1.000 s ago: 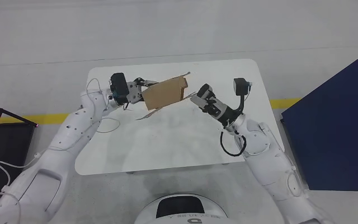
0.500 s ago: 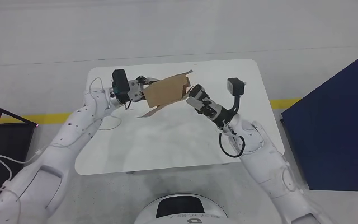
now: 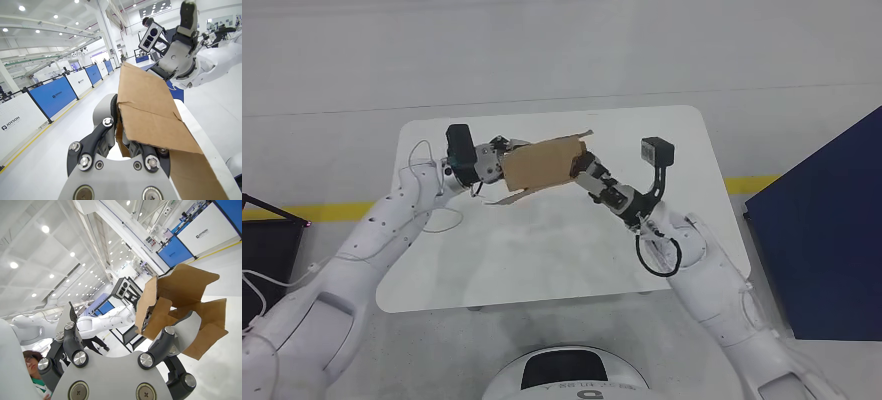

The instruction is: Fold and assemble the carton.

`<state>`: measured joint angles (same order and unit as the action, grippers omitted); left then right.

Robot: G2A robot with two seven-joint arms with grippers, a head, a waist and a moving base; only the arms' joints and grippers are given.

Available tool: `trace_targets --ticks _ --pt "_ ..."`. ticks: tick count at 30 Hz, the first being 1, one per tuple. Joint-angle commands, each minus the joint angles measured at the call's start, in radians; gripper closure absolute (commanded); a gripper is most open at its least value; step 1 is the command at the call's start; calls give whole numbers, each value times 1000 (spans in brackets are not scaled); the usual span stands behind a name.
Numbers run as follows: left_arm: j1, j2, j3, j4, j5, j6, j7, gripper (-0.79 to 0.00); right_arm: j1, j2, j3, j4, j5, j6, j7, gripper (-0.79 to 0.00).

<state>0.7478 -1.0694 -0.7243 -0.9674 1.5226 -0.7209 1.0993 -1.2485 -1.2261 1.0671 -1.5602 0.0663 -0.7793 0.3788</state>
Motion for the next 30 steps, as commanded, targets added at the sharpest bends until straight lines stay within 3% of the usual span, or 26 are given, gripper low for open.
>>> trace_targets --ticks 1,16,21,26,30 --pt "-5 3 10 0 -10 0 0 0 13 0 -10 13 81 -3 50 -785" --pt "-36 33 92 -22 -65 3 4 0 99 -2 -44 109 395 53 306 -785" --pt "-42 48 116 -26 -131 -8 -8 0 91 3 -10 110 415 20 323 -785" --pt "-41 60 135 -47 -260 -45 -45 0 55 11 38 78 398 -10 307 -785" --pt "-28 70 128 -78 -465 -161 -160 0 20 18 73 41 399 -33 301 -785"
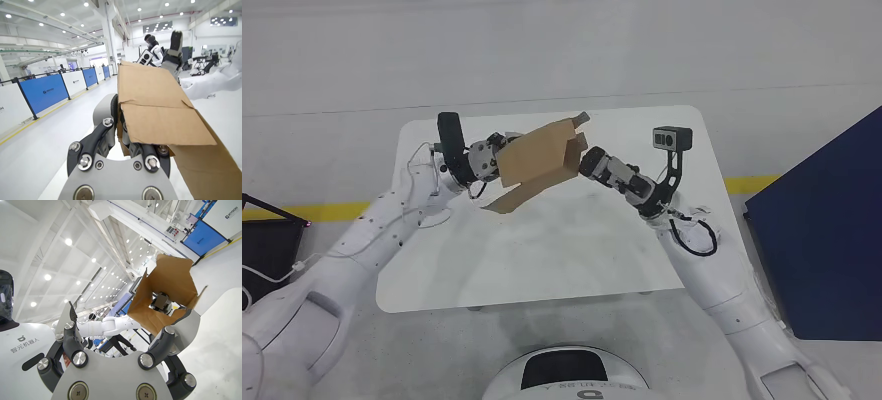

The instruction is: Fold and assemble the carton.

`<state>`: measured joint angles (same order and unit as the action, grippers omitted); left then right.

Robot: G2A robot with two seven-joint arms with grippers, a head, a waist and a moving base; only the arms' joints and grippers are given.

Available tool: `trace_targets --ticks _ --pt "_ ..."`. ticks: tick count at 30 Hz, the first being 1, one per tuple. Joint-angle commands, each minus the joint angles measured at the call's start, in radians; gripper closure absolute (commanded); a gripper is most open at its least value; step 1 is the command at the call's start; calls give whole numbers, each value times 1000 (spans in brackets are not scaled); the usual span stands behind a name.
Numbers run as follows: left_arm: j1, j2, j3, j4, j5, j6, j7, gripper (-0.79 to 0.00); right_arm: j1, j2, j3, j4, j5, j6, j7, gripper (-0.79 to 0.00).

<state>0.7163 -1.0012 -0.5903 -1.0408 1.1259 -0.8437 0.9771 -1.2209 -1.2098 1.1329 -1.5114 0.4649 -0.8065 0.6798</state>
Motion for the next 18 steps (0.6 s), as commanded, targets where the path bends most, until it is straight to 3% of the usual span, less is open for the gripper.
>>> trace_targets --ticks 1,4,8,18 --pt "7 4 -13 -5 -120 -82 -82 0 -17 3 17 -17 0 -14 -2 -785" --pt "9 4 -41 17 -184 -169 -169 0 -44 7 42 -45 2 -39 -8 -785" --pt "-1 -3 -32 57 -158 -169 -169 0 -70 11 69 -66 -9 -57 -23 -785" --pt "1 -3 -31 55 -152 -160 -179 0 -80 13 81 -73 -41 -45 -35 -785"
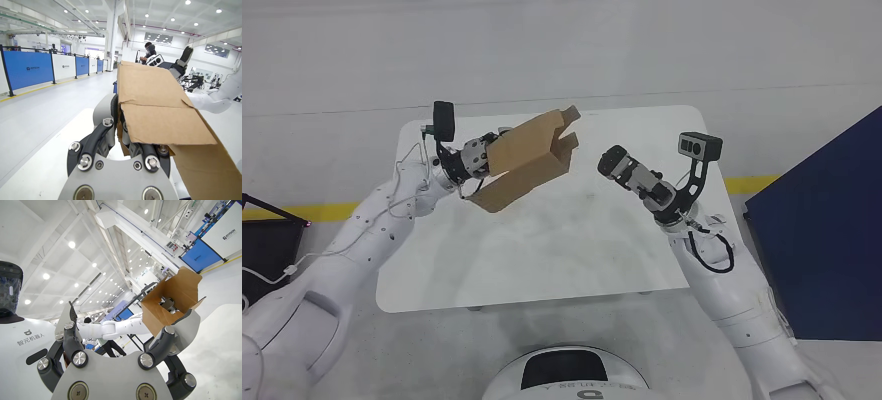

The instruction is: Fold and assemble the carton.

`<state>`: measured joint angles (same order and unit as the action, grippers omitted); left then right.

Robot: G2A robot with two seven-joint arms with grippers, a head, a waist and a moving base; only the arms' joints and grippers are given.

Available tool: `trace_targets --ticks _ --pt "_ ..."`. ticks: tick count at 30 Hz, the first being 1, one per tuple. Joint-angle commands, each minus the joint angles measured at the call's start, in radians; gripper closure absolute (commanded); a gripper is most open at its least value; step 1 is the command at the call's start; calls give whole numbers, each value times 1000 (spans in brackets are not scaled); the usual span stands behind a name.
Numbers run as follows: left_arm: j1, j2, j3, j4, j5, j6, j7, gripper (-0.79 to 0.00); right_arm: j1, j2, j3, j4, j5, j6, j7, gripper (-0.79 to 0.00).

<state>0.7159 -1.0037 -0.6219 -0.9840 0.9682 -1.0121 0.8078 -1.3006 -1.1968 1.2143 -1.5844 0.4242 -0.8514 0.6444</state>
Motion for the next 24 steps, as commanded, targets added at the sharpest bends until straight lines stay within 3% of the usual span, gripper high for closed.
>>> trace_targets --ticks 1,3,6,8,12,18,21,24 --pt "1 1 2 -17 51 57 -62 0 0 0 0 0 0 0 0 -785" --pt "-1 5 5 -66 171 142 -156 0 0 0 0 0 0 0 0 -785" --pt "16 12 -4 -110 196 79 -157 0 0 0 0 0 0 0 0 -785" --pt "15 16 -10 -125 223 0 -137 0 0 0 0 0 0 0 0 -785" --pt "11 29 47 -132 216 0 -10 0 0 0 0 0 0 0 0 -785" --pt "-50 66 186 -168 3 0 0 0 0 0 0 0 0 0 0 -785" --pt "-50 66 186 -168 3 0 0 0 0 0 0 0 0 0 0 -785" --pt "-51 71 204 -150 -120 0 0 0 0 0 0 0 0 0 0 -785"
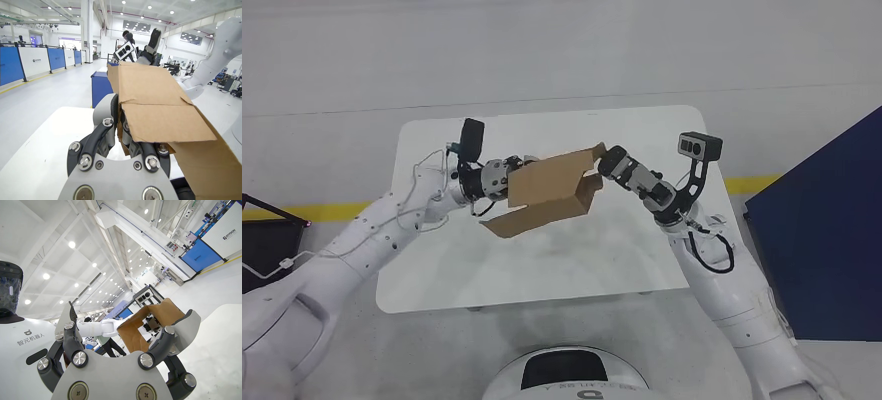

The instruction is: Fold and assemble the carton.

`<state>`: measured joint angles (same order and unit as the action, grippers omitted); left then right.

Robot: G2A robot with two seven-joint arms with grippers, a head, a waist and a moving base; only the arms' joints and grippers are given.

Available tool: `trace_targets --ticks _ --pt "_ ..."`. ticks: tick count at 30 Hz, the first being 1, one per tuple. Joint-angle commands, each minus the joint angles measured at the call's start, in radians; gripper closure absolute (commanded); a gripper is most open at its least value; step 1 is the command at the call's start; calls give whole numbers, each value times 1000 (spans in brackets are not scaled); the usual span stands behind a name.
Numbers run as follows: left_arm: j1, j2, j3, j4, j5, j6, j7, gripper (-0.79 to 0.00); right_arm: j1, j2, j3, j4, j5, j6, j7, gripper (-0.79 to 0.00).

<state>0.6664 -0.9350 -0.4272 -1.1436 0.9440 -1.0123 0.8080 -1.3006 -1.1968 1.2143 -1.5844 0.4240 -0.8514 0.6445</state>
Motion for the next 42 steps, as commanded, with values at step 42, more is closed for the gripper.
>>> trace_targets --ticks 42 --pt "6 19 110 -88 -599 0 -108 0 0 0 0 0 0 0 0 -785"
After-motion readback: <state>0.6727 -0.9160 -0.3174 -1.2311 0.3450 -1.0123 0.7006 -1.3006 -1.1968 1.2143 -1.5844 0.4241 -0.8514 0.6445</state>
